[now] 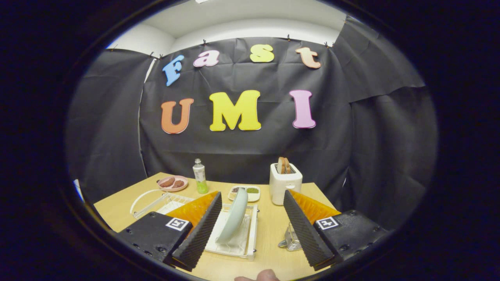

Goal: Take the plate from the dish rack, then take the spoon from the basket and place it into the plate.

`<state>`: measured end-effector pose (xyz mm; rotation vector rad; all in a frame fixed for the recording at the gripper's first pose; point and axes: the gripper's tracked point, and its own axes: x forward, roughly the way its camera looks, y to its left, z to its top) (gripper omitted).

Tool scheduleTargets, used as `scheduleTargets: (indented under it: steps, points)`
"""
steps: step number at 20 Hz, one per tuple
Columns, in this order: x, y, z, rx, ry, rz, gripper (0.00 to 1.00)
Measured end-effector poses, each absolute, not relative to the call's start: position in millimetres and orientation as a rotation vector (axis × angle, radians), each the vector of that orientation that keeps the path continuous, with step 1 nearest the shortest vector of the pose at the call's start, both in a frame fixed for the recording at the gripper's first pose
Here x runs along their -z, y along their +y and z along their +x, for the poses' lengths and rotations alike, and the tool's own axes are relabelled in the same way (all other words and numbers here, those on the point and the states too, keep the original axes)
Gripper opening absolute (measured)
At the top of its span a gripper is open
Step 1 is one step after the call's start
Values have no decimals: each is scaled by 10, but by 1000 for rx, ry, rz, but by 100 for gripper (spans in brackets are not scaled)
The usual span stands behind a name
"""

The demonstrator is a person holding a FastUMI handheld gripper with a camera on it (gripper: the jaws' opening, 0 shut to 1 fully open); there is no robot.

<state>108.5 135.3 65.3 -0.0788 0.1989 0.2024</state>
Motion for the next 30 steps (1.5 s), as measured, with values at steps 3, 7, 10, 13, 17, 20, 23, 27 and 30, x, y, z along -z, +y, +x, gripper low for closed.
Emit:
scheduleTargets:
  steps: [3, 7, 10, 13, 17, 20, 23, 27, 30]
  points:
    - [-587, 1467, 1343, -211, 269, -89, 100]
    - [-373, 1648, 1602, -231, 400, -50, 100]
    - [-186, 1753, 1741, -230, 494, -38, 100]
    - [-42, 1757, 1856, -202, 561, -42, 100]
    - [207, 1771, 1989, -171, 658, -31, 99]
    - [305, 1798, 2088, -156, 678, -22, 79]
    - [398, 1837, 2109, -146, 707, -8, 61]
    - [458, 1929, 2130, -123, 734, -9, 46]
    - [435, 1973, 2101, -92, 744, -39, 41]
